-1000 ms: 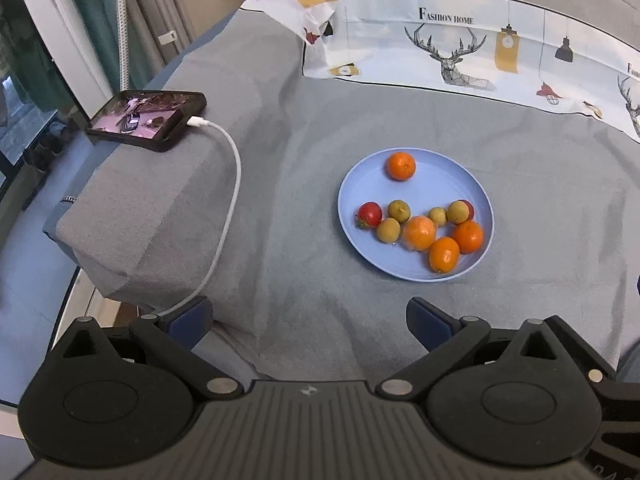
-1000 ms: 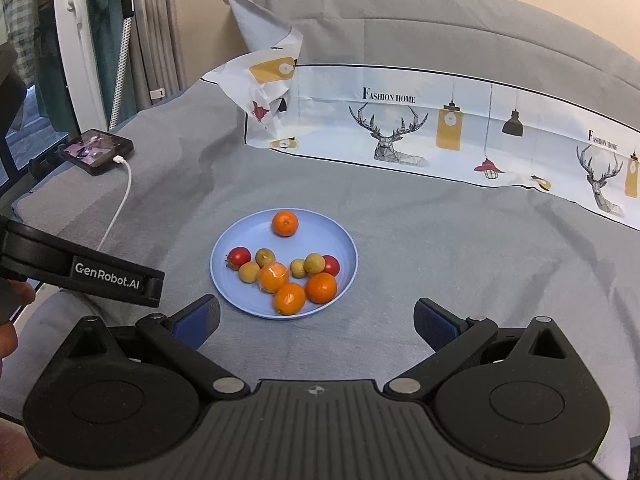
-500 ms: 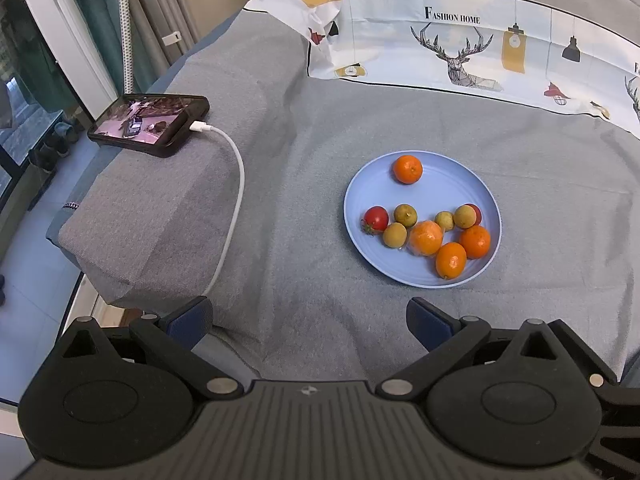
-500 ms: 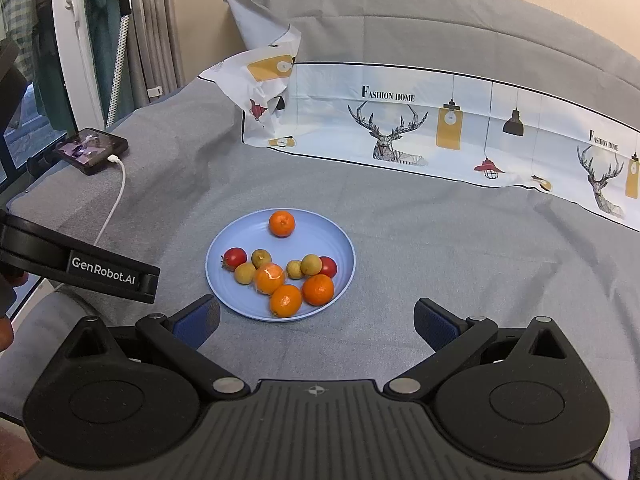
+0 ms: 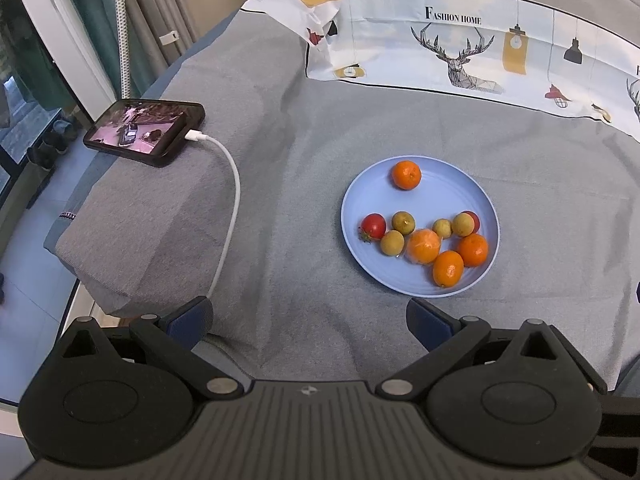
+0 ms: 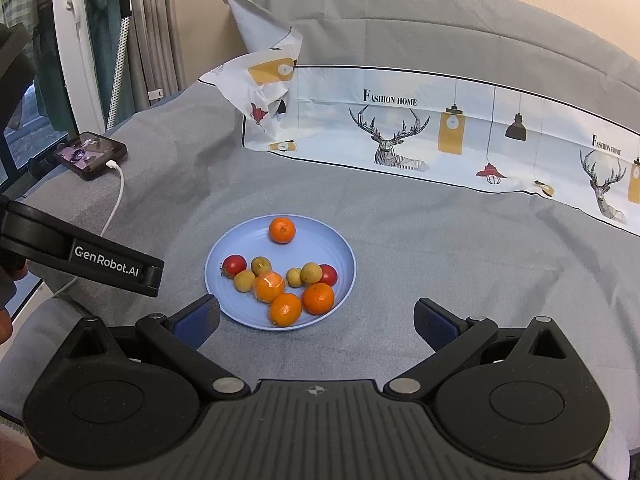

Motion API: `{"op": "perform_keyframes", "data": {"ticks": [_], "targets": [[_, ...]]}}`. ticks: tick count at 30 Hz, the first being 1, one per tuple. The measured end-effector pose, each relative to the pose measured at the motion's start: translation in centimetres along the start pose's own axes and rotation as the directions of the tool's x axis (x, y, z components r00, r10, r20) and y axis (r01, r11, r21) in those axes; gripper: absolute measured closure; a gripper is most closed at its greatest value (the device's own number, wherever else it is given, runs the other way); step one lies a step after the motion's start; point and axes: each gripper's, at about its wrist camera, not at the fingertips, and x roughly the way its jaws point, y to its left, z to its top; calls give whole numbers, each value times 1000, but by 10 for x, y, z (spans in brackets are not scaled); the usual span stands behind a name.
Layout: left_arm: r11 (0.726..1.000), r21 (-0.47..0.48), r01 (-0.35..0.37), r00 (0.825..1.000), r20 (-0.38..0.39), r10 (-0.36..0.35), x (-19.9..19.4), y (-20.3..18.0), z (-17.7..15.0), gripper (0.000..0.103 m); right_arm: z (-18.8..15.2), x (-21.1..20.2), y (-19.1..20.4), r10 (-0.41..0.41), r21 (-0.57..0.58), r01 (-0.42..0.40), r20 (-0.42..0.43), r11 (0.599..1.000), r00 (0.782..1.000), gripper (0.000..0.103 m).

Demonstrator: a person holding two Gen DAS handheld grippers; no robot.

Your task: Organize fruits

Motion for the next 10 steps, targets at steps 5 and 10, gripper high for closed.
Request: {"op": "perform_keyframes", "data": {"ticks": [5,10], "targets": [[1000,3,-6,1000,-10,6,3,-3,2,0,2,2,-1,0,3,0,-1,1000,1000,1],[1000,5,-22,1000,-4,22,5,-4,4,0,4,6,-1,4,8,-4,-3,1000,1000,1]]}}
